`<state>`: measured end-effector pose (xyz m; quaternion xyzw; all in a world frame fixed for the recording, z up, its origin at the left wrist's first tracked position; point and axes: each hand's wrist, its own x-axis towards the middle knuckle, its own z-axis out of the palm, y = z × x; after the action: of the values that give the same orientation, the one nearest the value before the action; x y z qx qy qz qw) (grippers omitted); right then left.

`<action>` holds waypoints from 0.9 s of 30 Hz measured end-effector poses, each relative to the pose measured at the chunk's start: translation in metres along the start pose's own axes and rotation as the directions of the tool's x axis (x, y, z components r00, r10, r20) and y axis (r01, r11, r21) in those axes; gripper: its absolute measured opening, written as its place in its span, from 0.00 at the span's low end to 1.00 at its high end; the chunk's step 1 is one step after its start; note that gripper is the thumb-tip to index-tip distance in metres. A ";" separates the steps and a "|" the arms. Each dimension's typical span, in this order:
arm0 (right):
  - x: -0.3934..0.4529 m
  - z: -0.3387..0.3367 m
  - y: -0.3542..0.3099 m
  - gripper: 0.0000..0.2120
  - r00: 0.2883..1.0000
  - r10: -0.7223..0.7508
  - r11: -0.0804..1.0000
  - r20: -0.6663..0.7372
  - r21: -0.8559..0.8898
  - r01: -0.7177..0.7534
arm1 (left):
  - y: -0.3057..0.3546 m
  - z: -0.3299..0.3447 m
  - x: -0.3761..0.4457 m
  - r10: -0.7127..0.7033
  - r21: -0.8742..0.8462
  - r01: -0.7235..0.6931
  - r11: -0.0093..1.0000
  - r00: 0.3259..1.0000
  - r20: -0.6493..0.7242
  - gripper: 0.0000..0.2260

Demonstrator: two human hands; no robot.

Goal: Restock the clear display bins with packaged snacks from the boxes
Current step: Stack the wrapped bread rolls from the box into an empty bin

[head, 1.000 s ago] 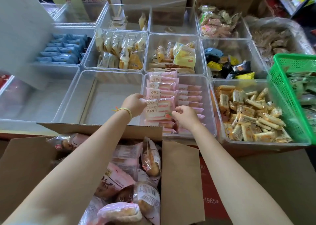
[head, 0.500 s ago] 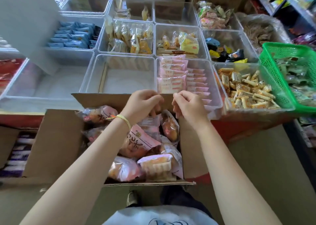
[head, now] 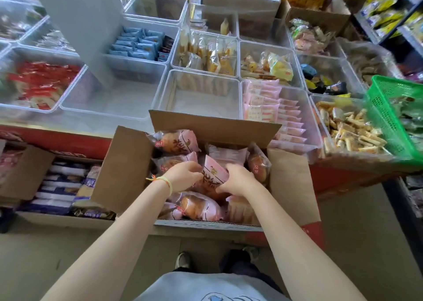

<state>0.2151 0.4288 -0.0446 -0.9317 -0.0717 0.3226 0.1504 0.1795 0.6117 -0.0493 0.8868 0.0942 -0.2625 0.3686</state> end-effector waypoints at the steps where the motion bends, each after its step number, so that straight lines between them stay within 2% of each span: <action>1: 0.000 -0.002 -0.002 0.28 1.000 -0.025 0.999 -0.009 0.037 0.025 | -0.004 -0.001 -0.002 -0.004 -0.004 0.004 1.000 1.000 -0.015 0.18; 4: -0.001 -0.012 -0.004 0.27 0.994 -0.068 0.981 -0.084 0.176 0.082 | -0.021 -0.009 -0.003 -0.039 -0.068 0.034 0.997 0.996 -0.084 0.16; 7: -0.003 -0.021 0.000 0.23 0.981 -0.053 0.948 -0.185 0.300 0.107 | -0.039 -0.017 -0.005 -0.095 -0.007 0.095 0.995 0.993 -0.069 0.16; 12: -0.006 -0.027 0.006 0.17 0.937 -0.002 0.897 -0.350 0.414 0.157 | -0.050 -0.016 -0.015 -0.078 0.122 0.050 0.991 0.968 0.238 0.16; 14: -0.003 -0.027 0.004 0.16 0.910 0.024 0.867 -0.414 0.462 0.188 | -0.047 -0.018 -0.018 -0.045 0.093 0.018 0.995 0.953 0.299 0.16; 16: -0.001 -0.024 -0.002 0.15 0.889 0.043 0.881 -0.456 0.437 0.181 | -0.045 -0.022 -0.018 -0.029 0.087 -0.002 0.996 0.935 0.355 0.18; 19: 0.003 -0.017 -0.010 0.16 0.871 0.033 0.892 -0.491 0.407 0.196 | -0.045 -0.021 -0.016 -0.056 0.165 -0.016 0.986 0.903 0.426 0.28; 20: 0.003 -0.016 -0.013 0.16 0.868 0.031 0.893 -0.495 0.404 0.199 | -0.046 -0.018 -0.015 -0.055 0.196 -0.025 0.980 0.916 0.397 0.28; 21: 0.004 -0.016 -0.013 0.16 0.869 0.028 0.894 -0.494 0.402 0.200 | -0.048 -0.014 -0.013 -0.037 0.213 -0.038 0.976 0.942 0.335 0.24; 24: 0.004 -0.020 -0.009 0.16 0.889 0.033 0.880 -0.456 0.435 0.190 | -0.052 -0.013 -0.005 0.046 0.182 -0.077 0.980 0.984 0.172 0.07; 27: 0.001 -0.034 0.004 0.16 0.901 0.069 0.824 -0.428 0.534 0.191 | -0.054 -0.023 -0.002 0.052 0.073 -0.056 0.996 0.997 0.063 0.07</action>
<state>0.2373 0.4179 -0.0214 -0.8900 0.0310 0.1110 0.4412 0.1672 0.6659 -0.0673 0.8939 0.0490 -0.2826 0.3446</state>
